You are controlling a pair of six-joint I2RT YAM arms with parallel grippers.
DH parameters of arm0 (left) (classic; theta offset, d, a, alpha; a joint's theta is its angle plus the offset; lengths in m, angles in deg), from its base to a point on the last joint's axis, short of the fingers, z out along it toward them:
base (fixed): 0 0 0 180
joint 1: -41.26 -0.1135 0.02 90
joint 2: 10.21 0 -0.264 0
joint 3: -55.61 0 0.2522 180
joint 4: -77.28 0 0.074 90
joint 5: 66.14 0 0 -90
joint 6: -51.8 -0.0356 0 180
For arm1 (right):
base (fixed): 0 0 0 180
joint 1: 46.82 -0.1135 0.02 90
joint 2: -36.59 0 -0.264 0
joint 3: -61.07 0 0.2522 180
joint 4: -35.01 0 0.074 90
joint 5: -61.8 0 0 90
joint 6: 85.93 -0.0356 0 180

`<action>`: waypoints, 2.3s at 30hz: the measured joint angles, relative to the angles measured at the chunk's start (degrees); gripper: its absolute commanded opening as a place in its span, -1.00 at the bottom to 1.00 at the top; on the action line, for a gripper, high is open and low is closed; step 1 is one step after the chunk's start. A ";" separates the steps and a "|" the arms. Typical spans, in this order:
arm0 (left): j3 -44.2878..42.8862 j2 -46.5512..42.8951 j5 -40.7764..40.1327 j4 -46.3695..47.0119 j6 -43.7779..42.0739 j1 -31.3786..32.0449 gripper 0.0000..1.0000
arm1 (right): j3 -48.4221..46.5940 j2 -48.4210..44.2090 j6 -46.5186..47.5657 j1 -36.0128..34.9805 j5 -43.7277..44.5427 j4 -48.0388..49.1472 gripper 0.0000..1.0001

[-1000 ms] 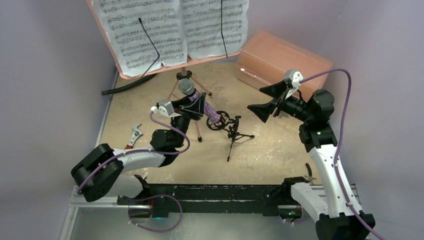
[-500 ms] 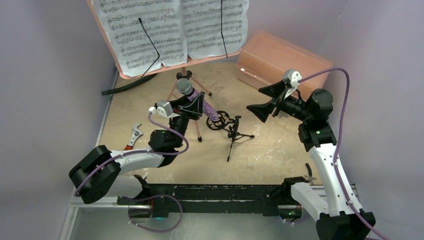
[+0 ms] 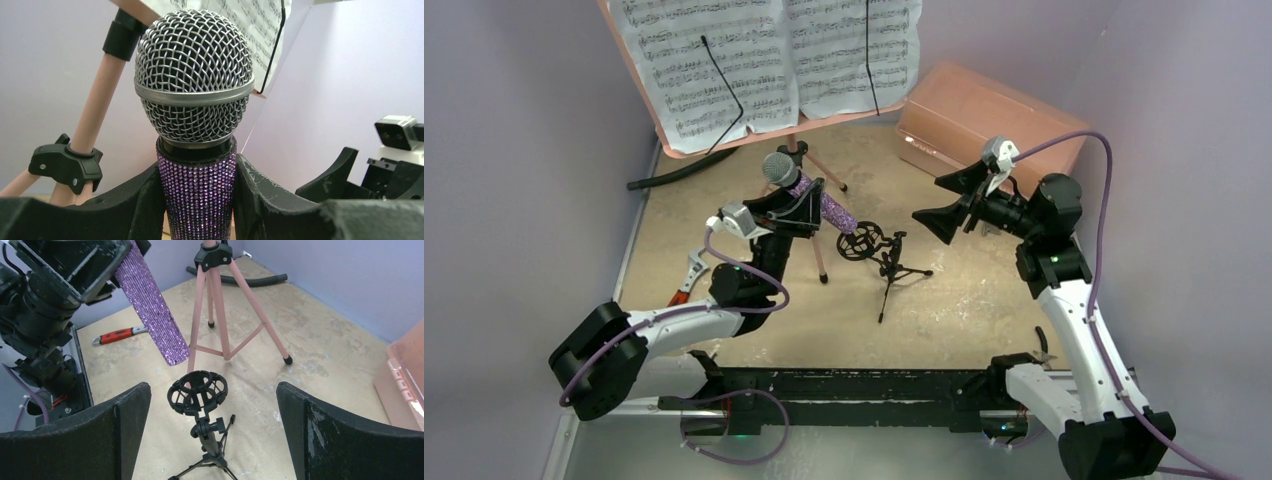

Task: Set up the instrument practice props

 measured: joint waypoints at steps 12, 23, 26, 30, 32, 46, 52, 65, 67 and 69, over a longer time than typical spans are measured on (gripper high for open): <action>0.00 -1.49 -0.07 -0.11 -0.24 -0.02 -1.00 | 0.00 1.42 0.02 -1.16 0.02 -0.02 0.96; 0.00 2.16 0.35 -0.04 0.02 -0.02 -1.00 | -0.44 1.42 1.11 -1.25 0.04 -1.03 0.96; 0.00 2.91 0.37 -0.04 0.04 -0.02 -1.00 | -0.52 1.42 1.31 -1.25 0.04 -1.33 0.96; 0.00 3.72 0.39 -0.02 0.09 -0.02 -1.00 | -0.76 1.42 1.57 -1.25 0.04 -1.40 0.96; 0.00 4.26 0.44 -0.02 0.17 -0.02 -1.00 | -0.76 1.42 1.60 -1.27 0.04 -1.42 0.96; -0.11 7.58 1.27 0.07 1.49 -0.02 -1.00 | -1.46 1.66 2.23 -1.36 0.11 -1.84 0.96; -0.11 8.48 1.38 0.09 1.97 0.00 -1.00 | -2.08 1.68 2.60 -1.36 0.17 -2.58 0.96; -0.09 11.30 2.58 0.04 3.58 0.00 -1.00 | -2.36 1.68 3.23 -1.36 0.46 -3.69 0.96; -0.09 11.39 2.69 0.04 3.61 0.00 -1.00 | -2.36 1.68 3.37 -1.36 0.48 -3.82 0.96; -0.09 11.39 2.75 0.07 3.61 0.00 -1.00 | -2.36 1.68 3.48 -1.36 0.50 -3.98 0.96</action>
